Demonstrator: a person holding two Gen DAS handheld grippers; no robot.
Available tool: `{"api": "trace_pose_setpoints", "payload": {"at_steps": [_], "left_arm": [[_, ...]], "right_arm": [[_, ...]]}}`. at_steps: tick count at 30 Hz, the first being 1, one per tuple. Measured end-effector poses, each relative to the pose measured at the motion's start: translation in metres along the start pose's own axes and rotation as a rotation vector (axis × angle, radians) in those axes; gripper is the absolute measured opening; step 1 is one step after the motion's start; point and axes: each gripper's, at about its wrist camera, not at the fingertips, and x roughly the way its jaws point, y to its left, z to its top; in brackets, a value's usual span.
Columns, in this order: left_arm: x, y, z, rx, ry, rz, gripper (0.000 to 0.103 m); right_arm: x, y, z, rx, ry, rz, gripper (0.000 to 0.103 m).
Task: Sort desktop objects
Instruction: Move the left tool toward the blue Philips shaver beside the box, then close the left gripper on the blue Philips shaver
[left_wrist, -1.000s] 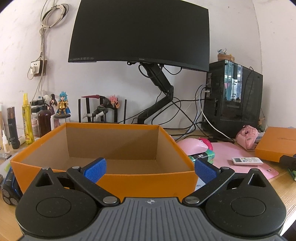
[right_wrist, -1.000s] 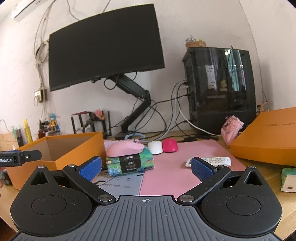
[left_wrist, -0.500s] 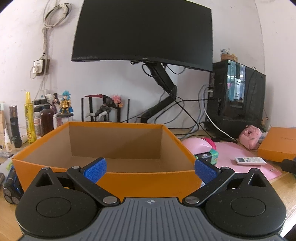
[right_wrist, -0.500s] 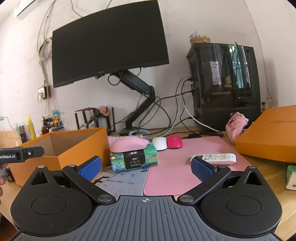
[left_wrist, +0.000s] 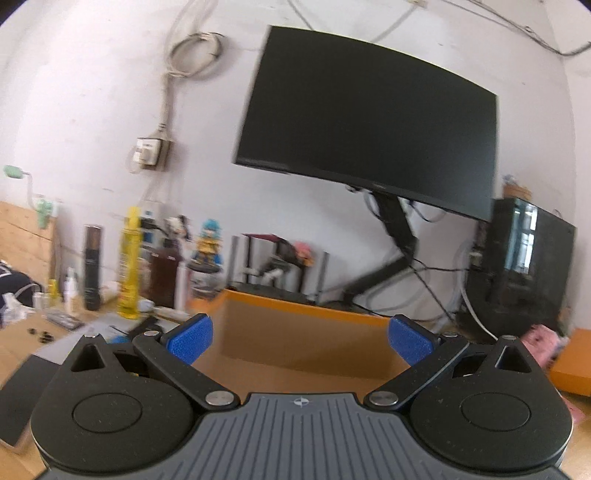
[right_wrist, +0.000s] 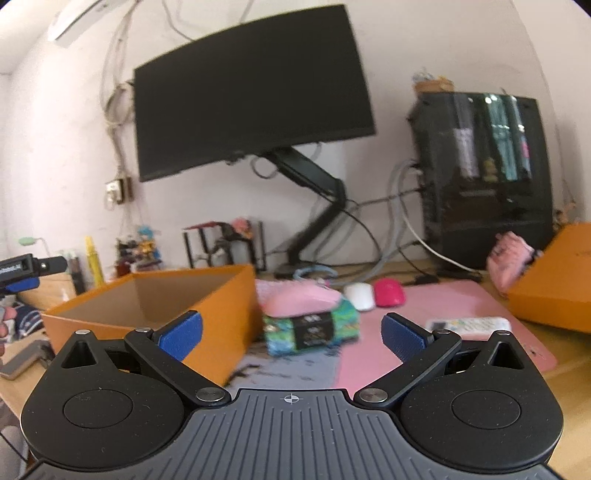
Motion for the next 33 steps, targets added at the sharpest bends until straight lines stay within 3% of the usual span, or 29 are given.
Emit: {"api": "trace_pose_setpoints", "payload": {"at_steps": [9,13,19,27,30,33], "left_arm": [[-0.006,0.056,0.017,0.010,-0.053,0.150,0.103],[0.010,0.085,0.014,0.020,0.008,0.207,0.103],[0.046,0.137,-0.005,-0.076,0.109,0.318,0.103],[0.071,0.173,-0.033,-0.123,0.248,0.265,0.097],[0.074,0.170,-0.037,-0.113,0.279,0.237,0.082],[0.085,0.165,-0.040,-0.084,0.318,0.230,0.079]], "right_arm": [[0.009,0.042,0.008,-0.043,-0.027,0.107,0.103],[0.016,0.054,0.002,-0.037,0.019,0.153,0.103],[0.024,0.060,-0.007,-0.022,0.065,0.163,0.103],[0.029,0.065,-0.016,-0.025,0.100,0.172,0.103],[0.030,0.065,-0.019,-0.022,0.112,0.170,0.103],[0.031,0.065,-0.021,-0.021,0.119,0.163,0.103]]}}
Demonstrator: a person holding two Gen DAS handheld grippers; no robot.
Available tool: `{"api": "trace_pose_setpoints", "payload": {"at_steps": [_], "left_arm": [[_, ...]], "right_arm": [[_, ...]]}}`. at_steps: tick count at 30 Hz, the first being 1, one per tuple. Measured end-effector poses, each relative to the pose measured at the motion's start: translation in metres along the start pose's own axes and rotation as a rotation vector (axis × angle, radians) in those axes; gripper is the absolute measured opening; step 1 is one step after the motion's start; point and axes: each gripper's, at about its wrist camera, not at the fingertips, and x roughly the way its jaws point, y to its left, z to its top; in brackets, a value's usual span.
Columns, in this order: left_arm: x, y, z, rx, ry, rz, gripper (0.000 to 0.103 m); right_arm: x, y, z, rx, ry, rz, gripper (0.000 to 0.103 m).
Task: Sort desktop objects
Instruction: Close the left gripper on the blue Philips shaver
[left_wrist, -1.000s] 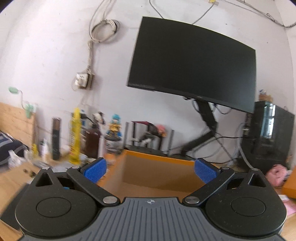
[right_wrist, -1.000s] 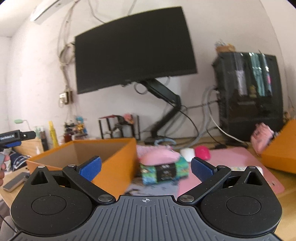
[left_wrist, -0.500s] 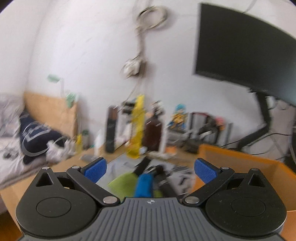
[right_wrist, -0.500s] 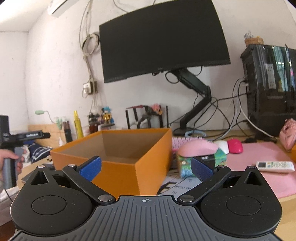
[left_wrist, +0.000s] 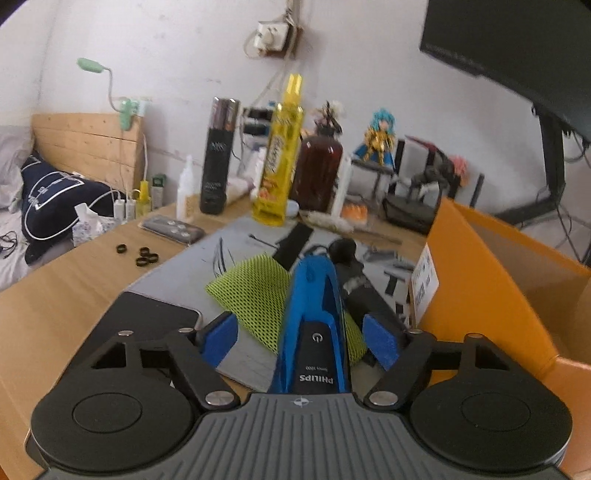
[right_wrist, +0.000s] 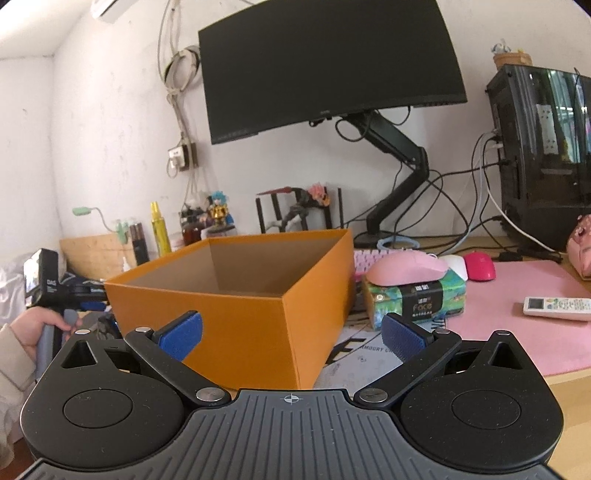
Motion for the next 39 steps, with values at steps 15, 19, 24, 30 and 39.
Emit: {"api": "trace_pose_setpoints", "payload": {"at_steps": [15,19,24,30,39], "left_arm": [[0.018,-0.005,-0.009,0.058,0.113,-0.017,0.046],[0.015,-0.006,-0.007,0.063,0.111,-0.009,0.047],[0.008,0.001,-0.008,0.025,0.100,-0.023,0.046],[-0.003,0.009,-0.008,-0.013,0.074,-0.053,0.046],[-0.002,0.005,-0.010,0.025,0.083,-0.054,0.045]], "right_arm": [[0.000,-0.002,-0.004,0.011,0.013,0.002,0.103],[0.001,-0.004,-0.004,0.018,0.015,-0.002,0.103],[0.000,-0.006,-0.004,0.021,0.013,-0.003,0.103],[0.000,-0.007,-0.004,0.023,0.014,-0.004,0.103],[-0.002,-0.007,-0.005,0.021,0.010,-0.003,0.103]]}}
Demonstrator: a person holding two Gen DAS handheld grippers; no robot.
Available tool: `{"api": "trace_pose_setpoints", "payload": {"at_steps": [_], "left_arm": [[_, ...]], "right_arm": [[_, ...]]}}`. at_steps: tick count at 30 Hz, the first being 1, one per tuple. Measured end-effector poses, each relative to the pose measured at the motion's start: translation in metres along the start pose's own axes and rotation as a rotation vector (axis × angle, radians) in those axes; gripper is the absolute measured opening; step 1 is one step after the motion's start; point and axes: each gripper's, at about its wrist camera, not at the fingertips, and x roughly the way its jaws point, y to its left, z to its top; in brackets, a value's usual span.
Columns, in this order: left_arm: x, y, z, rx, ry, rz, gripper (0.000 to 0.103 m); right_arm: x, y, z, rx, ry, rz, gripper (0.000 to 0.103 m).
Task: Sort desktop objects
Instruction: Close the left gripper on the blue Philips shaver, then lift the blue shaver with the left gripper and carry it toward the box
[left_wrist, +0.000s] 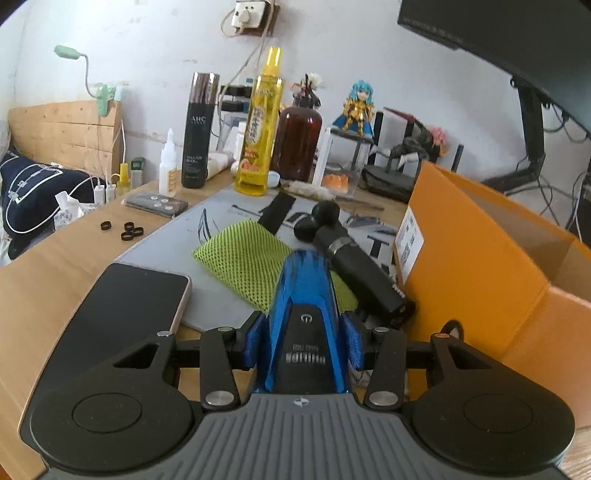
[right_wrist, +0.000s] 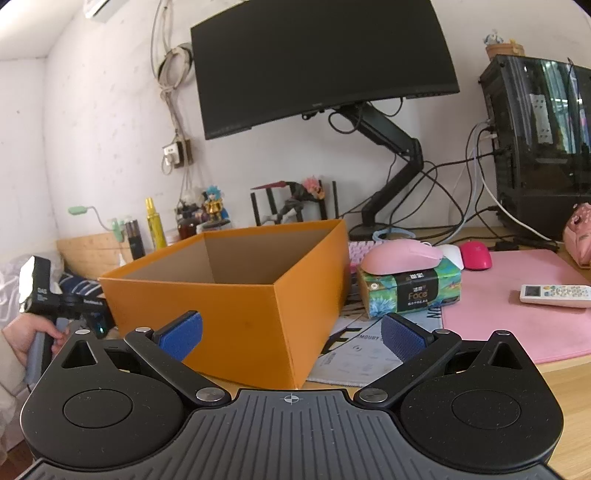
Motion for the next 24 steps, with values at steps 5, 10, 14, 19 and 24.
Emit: {"api": "trace_pose_setpoints", "payload": {"at_steps": [5,10,14,19,24], "left_arm": [[0.002,-0.003,0.000,0.028,0.015,0.005,0.045],[0.006,-0.008,0.001,0.097,0.054,0.022,0.045],[0.012,-0.008,-0.002,0.100,0.078,0.021,0.048],[0.014,-0.013,-0.005,0.126,0.087,0.030,0.058],[0.011,-0.015,-0.007,0.146,0.070,0.063,0.045]], "right_arm": [[0.000,-0.001,0.000,0.001,0.000,-0.006,0.103],[0.001,0.000,-0.001,0.004,0.000,0.002,0.103],[0.000,0.001,-0.001,0.004,-0.004,0.003,0.103],[-0.002,-0.001,-0.001,0.006,-0.008,-0.005,0.103],[-0.003,-0.001,-0.003,0.007,-0.010,-0.002,0.103]]}}
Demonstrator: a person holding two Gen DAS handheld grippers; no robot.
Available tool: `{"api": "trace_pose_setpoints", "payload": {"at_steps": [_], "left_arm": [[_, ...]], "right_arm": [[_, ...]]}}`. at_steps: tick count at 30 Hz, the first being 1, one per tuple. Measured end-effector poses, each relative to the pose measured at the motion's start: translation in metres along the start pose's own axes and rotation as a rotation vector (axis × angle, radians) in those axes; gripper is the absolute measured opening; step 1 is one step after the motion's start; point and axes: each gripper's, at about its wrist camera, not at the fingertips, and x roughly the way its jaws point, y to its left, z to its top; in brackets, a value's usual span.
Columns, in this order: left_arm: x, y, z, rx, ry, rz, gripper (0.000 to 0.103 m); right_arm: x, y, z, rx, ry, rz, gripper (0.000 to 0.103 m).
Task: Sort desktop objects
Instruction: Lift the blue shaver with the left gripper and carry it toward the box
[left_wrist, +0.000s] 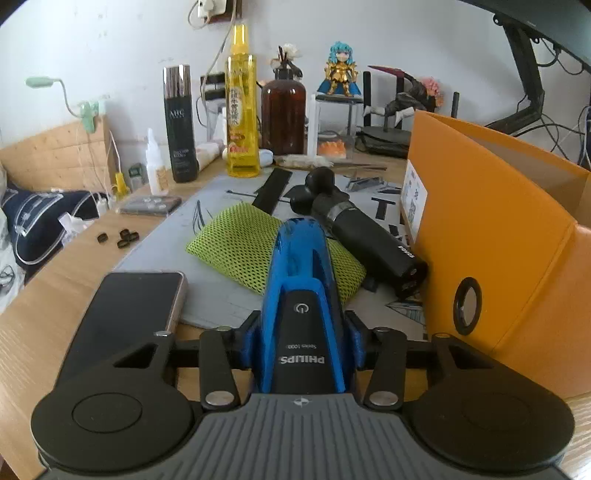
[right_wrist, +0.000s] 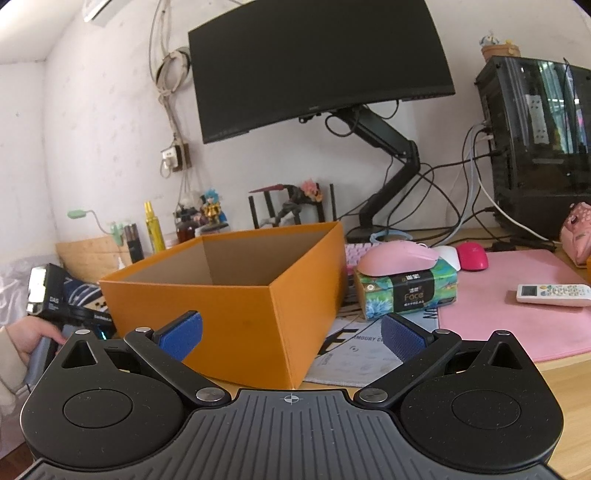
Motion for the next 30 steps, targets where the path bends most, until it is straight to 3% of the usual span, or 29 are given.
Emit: {"api": "trace_pose_setpoints", "payload": {"at_steps": [22,24,25,27,30], "left_arm": [[-0.039,0.022,0.007,-0.152,-0.166,-0.084,0.046],[-0.042,0.021,0.010,-0.157,-0.180,-0.086,0.038],[-0.044,0.022,0.011,-0.156,-0.193,-0.092,0.004],[-0.046,0.021,0.014,-0.147,-0.215,-0.090,0.000],[-0.032,0.015,0.015,-0.096,-0.149,-0.069,0.001]], "right_arm": [[0.001,-0.001,0.000,0.010,0.000,-0.006,0.103],[0.001,-0.001,0.000,0.011,0.002,-0.006,0.103],[0.002,-0.001,0.000,0.011,0.002,-0.006,0.103],[0.002,-0.001,-0.001,0.012,0.004,-0.006,0.103],[0.001,-0.001,-0.001,0.013,0.004,-0.003,0.103]]}}
